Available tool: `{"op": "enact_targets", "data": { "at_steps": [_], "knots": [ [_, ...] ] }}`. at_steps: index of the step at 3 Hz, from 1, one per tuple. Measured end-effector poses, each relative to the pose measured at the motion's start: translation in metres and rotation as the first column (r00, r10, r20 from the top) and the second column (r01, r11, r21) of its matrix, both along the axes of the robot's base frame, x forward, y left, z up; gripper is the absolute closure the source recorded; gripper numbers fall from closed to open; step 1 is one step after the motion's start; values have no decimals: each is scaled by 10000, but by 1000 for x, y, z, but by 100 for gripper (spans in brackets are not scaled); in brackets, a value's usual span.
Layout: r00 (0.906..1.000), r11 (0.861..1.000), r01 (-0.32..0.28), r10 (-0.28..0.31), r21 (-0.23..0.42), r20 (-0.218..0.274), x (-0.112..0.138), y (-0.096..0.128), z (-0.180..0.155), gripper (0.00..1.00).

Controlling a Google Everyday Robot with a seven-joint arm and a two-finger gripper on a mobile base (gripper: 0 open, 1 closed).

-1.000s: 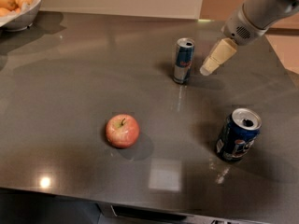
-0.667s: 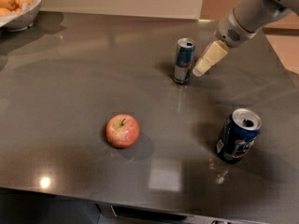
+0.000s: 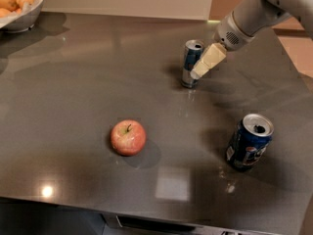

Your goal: Move redbull can near apple

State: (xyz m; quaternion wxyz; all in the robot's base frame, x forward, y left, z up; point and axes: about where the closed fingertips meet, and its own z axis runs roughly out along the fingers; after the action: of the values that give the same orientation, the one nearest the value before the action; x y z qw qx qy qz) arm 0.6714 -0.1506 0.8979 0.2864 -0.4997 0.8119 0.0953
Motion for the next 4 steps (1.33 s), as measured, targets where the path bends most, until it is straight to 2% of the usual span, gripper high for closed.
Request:
{"op": "enact_targets", "data": {
  "at_steps": [1, 2, 4],
  "knots": [
    [9996, 9994, -283, 284, 194, -71, -2, 14, -2, 0],
    [9984, 9979, -553, 558, 344, -124, -6, 25, 0, 18],
    [9955, 9932, -923, 935, 714, -143, -17, 35, 6, 64]
  ]
}}
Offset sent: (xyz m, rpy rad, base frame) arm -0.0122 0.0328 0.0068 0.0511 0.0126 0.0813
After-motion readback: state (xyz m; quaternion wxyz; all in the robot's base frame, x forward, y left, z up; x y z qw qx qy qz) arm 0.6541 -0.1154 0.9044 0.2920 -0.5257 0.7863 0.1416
